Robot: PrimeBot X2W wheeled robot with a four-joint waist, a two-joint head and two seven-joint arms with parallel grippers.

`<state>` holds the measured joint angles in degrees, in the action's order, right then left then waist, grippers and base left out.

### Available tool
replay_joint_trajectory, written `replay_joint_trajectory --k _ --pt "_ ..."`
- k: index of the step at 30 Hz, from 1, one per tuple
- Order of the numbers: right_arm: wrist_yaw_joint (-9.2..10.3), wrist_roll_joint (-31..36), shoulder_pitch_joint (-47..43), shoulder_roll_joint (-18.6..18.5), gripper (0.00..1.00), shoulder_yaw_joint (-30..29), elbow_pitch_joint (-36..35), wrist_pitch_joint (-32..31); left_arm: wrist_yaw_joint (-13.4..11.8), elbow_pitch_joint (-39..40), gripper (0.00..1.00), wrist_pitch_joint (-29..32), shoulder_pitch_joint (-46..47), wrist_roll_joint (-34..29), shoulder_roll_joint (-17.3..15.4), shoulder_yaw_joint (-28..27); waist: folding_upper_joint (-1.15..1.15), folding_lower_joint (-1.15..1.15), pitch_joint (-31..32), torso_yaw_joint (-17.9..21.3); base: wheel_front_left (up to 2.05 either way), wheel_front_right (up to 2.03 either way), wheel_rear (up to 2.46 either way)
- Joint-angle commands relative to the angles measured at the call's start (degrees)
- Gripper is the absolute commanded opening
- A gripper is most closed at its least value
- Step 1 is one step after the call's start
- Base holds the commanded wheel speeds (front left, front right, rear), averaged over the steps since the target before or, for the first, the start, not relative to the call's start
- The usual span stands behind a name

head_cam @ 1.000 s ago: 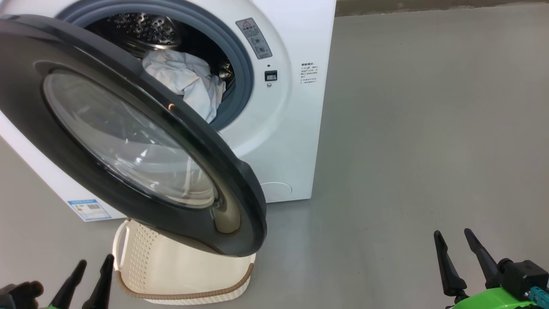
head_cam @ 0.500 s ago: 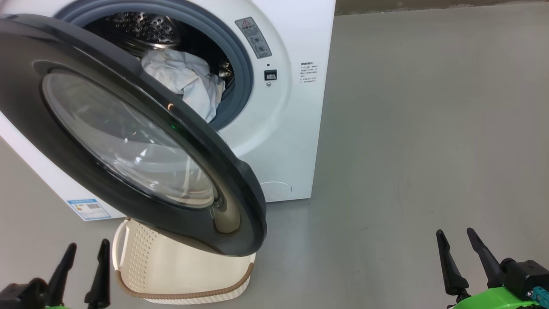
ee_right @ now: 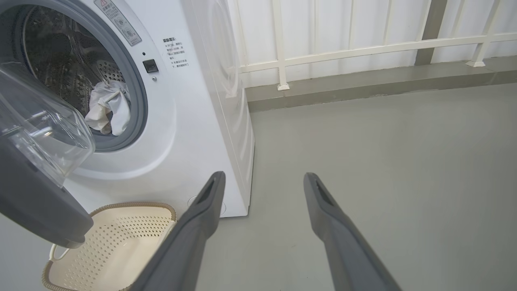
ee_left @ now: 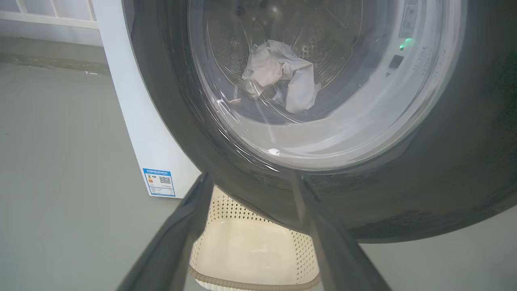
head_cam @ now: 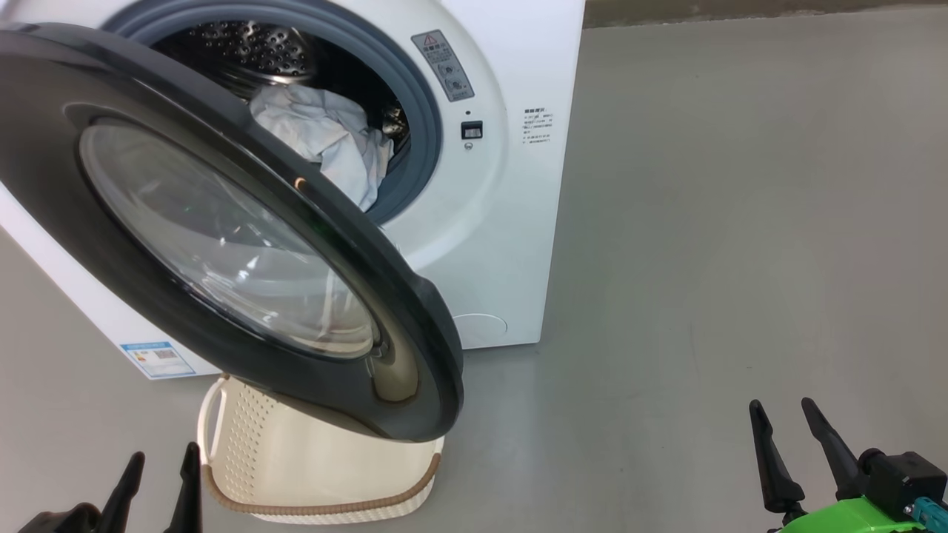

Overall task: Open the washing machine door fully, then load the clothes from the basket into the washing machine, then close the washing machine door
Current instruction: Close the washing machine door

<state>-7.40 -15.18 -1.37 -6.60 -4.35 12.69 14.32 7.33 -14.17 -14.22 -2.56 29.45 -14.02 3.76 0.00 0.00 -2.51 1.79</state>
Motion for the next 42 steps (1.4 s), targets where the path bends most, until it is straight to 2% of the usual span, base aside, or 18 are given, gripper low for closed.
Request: replay_joint_trajectory --k 1,11,12,13,16,17,27,31,37,38,42 --pt "-0.09 0.0 0.5 -0.4 1.0 1.1 -1.1 0.7 0.2 0.8 1.0 -0.8 1.3 -0.6 -1.1 -2.2 0.0 0.0 0.1 0.0 0.0 0.0 0.0" --pt "-0.09 0.2 1.0 -0.3 1.0 1.3 -1.0 0.7 0.2 0.8 1.0 -0.8 1.1 -0.8 -1.0 -2.1 0.0 0.0 0.4 -0.3 0.0 0.0 0.0" --pt "-0.09 0.1 1.2 -0.2 0.83 1.6 -1.0 0.7 0.2 0.7 1.0 -0.8 1.0 -0.9 -0.9 -2.1 0.0 0.0 0.4 -0.3 0.0 0.0 0.0" --pt "-0.09 0.0 1.4 -0.2 0.48 1.8 -1.1 0.7 0.2 0.7 1.0 -0.8 0.9 -0.9 -0.7 -2.3 0.0 0.0 0.3 -0.4 0.0 0.0 0.0" --pt "-0.09 -0.2 2.4 -0.1 0.07 2.3 -1.4 0.7 0.2 1.0 1.0 -0.8 0.7 -0.9 -0.3 -2.4 0.0 0.0 0.1 -0.7 0.0 0.0 0.0" --pt "-0.09 -0.3 2.8 -0.1 0.0 2.5 -1.5 0.7 0.2 1.1 1.0 -0.8 0.6 -0.9 -0.2 -2.4 0.0 0.0 0.1 -0.9 0.0 0.0 0.0" --pt "-0.09 -2.1 7.9 0.8 0.0 4.1 -6.1 0.7 0.2 2.4 1.0 -0.8 0.1 -1.5 0.6 -2.6 0.0 0.0 0.7 -3.0 0.0 0.0 0.0" --pt "-0.09 -3.3 11.0 1.5 0.0 6.6 -9.6 0.7 0.2 3.3 1.0 -0.8 0.1 -1.9 1.4 -3.4 0.0 0.0 1.0 -4.2 0.0 0.0 0.0" --pt "-0.09 -5.2 15.4 2.3 0.0 14.2 -15.2 0.7 0.2 5.9 1.0 -0.8 -0.5 -2.6 3.1 -4.0 0.0 0.0 1.3 -6.0 0.0 0.0 0.0" --pt "-0.09 -6.0 17.2 2.6 0.0 19.6 -17.7 0.7 0.2 7.4 1.0 -0.8 -1.2 -3.0 4.1 -3.3 0.0 0.0 1.4 -7.4 0.0 0.0 0.0" --pt "-0.09 -6.8 17.9 2.9 0.0 24.8 -19.3 0.7 0.2 8.2 1.0 -0.8 -1.3 -3.2 4.6 -2.5 0.0 0.0 1.4 -8.6 0.0 0.0 0.0"
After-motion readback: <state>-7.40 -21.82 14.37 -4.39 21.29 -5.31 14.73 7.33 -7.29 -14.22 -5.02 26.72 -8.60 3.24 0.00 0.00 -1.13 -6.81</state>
